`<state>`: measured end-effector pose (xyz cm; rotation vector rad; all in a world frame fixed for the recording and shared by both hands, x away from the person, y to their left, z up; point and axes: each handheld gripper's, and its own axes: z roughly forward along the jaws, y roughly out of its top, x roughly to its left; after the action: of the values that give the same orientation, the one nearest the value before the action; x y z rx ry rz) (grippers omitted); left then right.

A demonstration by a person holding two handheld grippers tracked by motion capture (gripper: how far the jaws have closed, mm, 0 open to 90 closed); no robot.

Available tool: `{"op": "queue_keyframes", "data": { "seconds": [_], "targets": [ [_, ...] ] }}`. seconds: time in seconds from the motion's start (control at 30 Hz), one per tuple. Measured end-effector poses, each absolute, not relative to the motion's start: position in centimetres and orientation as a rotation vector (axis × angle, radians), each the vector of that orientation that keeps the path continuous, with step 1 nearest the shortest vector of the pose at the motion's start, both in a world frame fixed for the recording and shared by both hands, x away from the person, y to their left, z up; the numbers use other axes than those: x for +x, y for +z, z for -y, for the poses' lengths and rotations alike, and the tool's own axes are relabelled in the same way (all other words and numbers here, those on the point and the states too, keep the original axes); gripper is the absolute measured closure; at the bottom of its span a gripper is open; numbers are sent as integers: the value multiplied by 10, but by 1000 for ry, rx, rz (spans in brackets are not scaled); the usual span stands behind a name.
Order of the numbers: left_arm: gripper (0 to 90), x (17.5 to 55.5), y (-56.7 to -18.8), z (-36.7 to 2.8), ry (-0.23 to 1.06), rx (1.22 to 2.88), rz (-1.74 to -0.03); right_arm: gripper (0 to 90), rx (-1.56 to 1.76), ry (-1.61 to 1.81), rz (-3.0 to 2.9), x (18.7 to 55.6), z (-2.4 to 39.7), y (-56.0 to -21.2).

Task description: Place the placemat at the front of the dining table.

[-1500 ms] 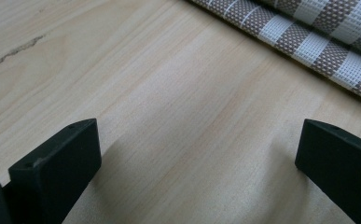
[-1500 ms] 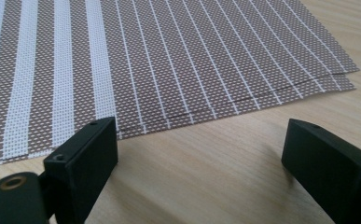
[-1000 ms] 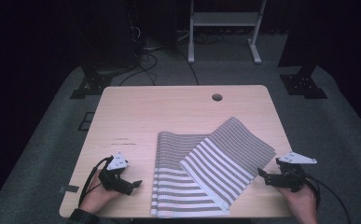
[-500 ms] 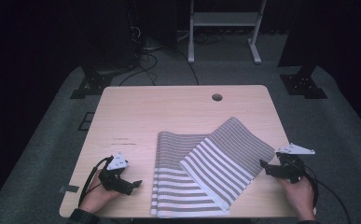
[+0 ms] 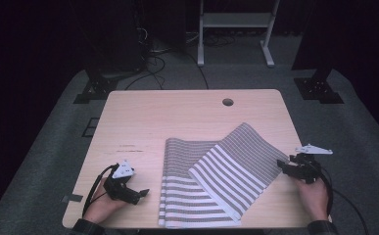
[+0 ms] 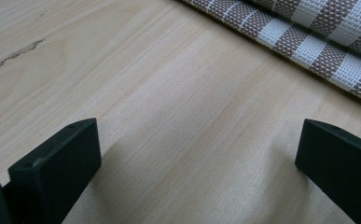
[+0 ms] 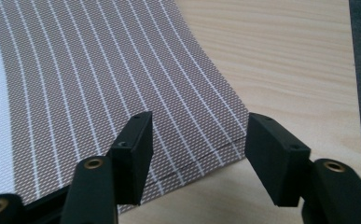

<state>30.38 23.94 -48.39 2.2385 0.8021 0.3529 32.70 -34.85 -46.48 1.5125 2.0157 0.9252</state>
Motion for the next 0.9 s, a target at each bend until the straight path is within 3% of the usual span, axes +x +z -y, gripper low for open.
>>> {"op": "queue_keyframes", "data": {
  "seconds": [0.3,0.53,0.73,0.83,0.9],
  "targets": [
    [0,304,-484,-239,353,2239,-802,430,1571,882,-2032,342,353,-474],
    [0,304,-484,-239,353,2238,-802,506,1570,853,-2038,342,352,-475],
    [0,304,-484,-239,353,2239,-802,672,1551,857,-2080,342,348,-473],
    [0,304,-484,-239,353,2238,-803,813,1543,879,-2104,342,347,-472],
    [0,304,-484,-239,353,2238,-803,848,1527,878,-2117,343,345,-471]
  ]
}}
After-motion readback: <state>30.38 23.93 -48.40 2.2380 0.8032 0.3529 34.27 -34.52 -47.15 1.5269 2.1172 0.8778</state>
